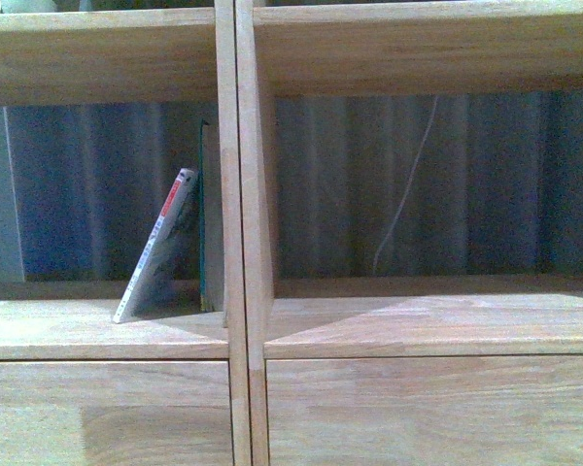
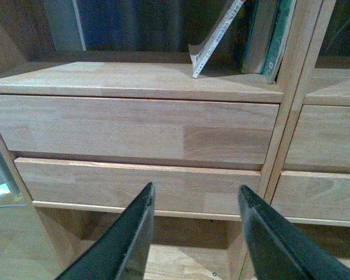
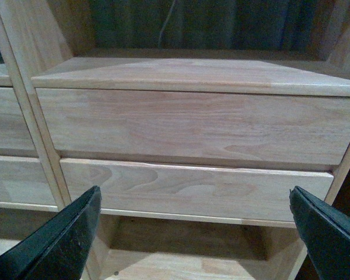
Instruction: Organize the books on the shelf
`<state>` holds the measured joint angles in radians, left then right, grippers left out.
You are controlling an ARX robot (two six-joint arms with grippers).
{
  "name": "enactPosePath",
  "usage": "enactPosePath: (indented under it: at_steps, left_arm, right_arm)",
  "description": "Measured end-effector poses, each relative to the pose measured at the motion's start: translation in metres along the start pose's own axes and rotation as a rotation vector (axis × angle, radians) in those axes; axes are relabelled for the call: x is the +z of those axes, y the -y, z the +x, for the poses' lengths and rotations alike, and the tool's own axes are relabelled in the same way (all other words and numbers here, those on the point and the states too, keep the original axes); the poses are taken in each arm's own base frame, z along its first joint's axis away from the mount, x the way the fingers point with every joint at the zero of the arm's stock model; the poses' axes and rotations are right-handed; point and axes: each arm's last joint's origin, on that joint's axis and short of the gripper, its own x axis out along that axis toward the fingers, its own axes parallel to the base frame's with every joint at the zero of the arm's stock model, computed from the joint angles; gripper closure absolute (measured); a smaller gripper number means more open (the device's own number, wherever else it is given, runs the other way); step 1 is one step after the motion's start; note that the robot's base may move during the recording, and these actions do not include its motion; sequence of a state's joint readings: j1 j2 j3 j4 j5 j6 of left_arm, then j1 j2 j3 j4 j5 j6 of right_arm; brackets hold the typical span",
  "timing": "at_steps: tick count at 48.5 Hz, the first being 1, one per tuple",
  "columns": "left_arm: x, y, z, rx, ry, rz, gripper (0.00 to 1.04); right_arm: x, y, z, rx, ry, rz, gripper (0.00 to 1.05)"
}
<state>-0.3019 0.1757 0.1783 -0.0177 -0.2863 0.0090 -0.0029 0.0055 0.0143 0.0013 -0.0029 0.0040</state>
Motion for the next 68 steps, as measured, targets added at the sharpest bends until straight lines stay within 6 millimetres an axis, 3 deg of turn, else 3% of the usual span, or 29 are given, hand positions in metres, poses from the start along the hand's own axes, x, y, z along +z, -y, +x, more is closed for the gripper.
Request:
enactPosePath:
  at_steps: [9,19,38,42,53,59,68]
  left_arm:
    - [-0.014,-0.009,-0.001,0.007,0.01,-0.011,1.02]
    - [-0.022,-0.021,-0.001,0.021,0.014,-0.011,1.02]
    - [-0.032,-0.021,-0.001,0.013,0.011,-0.011,1.02]
    - [-0.043,-0.021,0.0,0.013,0.011,-0.011,1.02]
    - [-0.043,-0.021,-0.001,0.013,0.015,-0.011,1.02]
    - [-0.043,-0.021,-0.001,0.013,0.015,-0.012,0.85]
    - [-0.043,-0.021,-0.001,0.013,0.015,-0.012,0.41]
  right_arm:
    - [0.0,0.0,0.0,0.0,0.0,0.0,0.07]
    - [0.0,0.0,0.0,-0.002,0.0,0.0,0.07]
    - [0.0,0.0,0.0,-0.001,0.0,0.0,0.07]
    - [0.0,0.0,0.0,-0.002,0.0,0.0,0.07]
    - [0.0,0.0,0.0,0.0,0.0,0.0,0.07]
    - [0.0,0.0,0.0,0.0,0.0,0.0,0.07]
    - [0.0,0.0,0.0,0.0,0.0,0.0,0.07]
